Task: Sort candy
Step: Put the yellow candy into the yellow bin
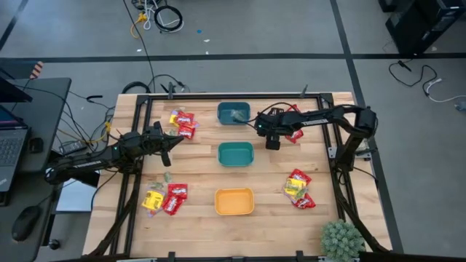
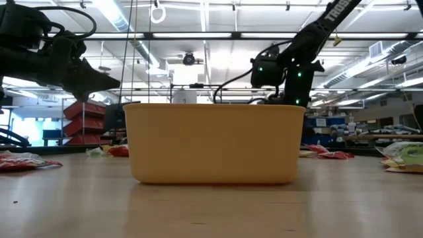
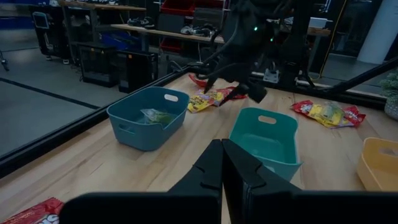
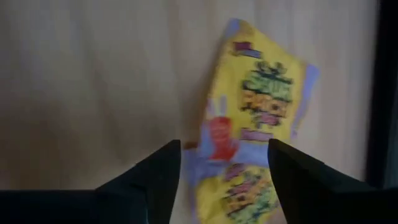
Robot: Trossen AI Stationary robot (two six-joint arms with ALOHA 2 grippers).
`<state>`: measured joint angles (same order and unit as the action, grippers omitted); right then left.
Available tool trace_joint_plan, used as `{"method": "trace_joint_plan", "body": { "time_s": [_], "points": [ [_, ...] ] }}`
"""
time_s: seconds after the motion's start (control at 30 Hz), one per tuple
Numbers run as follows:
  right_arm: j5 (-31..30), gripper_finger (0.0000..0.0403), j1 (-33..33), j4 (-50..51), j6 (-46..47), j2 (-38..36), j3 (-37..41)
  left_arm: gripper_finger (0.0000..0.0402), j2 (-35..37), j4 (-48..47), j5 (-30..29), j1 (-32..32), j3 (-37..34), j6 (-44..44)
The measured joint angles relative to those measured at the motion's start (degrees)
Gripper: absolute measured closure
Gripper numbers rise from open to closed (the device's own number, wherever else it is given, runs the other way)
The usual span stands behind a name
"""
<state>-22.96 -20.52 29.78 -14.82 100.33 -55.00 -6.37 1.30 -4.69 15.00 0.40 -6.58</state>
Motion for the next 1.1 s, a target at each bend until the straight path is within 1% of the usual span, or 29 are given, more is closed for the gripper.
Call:
{"method": "trace_joint_plan", "body": {
  "time_s": [0.07,0.13,0.2,0.3,0.33,0.37,0.5,0.7,0.83,0.9,1.0,1.07,1.1],
  "points": [
    [-1.2,0.0185,-0.1,-1.1,-0.5,0.9,0.0,0.0396,0.0,0.0,0.0,0.0,0.0,0.1],
    [-1.2,0.0214,-0.3,-1.9,-0.8,1.3,0.0,0.0396,0.0,0.0,0.0,0.0,0.0,0.1],
    [-1.2,0.0261,-0.3,-2.2,-0.8,1.4,0.0,0.0396,0.0,0.0,0.0,0.0,0.0,0.1],
    [-1.1,0.0362,-0.3,-2.2,-0.9,1.4,0.0,0.0396,0.0,0.0,0.0,0.0,0.0,0.1],
    [-1.1,0.0382,-0.3,-2.1,-1.3,1.3,0.0,0.0396,0.0,0.0,0.0,0.0,0.0,0.1],
    [-1.1,0.0388,-0.3,-2.1,-1.6,1.2,0.0,0.0396,0.0,0.0,0.0,0.0,0.0,0.1],
    [1.8,0.0400,0.0,-0.6,-1.3,0.6,-1.3,0.0396,0.0,0.0,0.0,0.0,0.0,0.1],
    [4.1,0.0403,1.7,-0.2,-1.0,-4.0,-2.6,0.0396,0.0,0.0,0.0,0.0,0.0,0.0],
    [9.3,0.0403,2.5,-0.1,2.6,-7.7,-2.8,0.0396,0.0,0.0,0.0,0.0,0.0,-0.1],
    [10.0,0.0402,2.8,0.1,5.8,-8.8,-2.9,0.0396,0.0,0.0,0.0,0.0,0.0,-0.1],
    [8.9,0.0387,2.3,0.3,9.0,-8.7,-2.3,0.0396,0.0,0.0,0.0,0.0,0.0,0.1],
    [9.4,0.0365,1.0,-0.7,10.3,-7.8,-2.1,0.0396,0.0,0.0,0.0,0.0,0.0,0.1],
    [10.7,0.0352,0.1,-1.0,11.0,-7.4,-2.1,0.0396,0.0,0.0,0.0,0.0,0.0,0.1]
  ]
}}
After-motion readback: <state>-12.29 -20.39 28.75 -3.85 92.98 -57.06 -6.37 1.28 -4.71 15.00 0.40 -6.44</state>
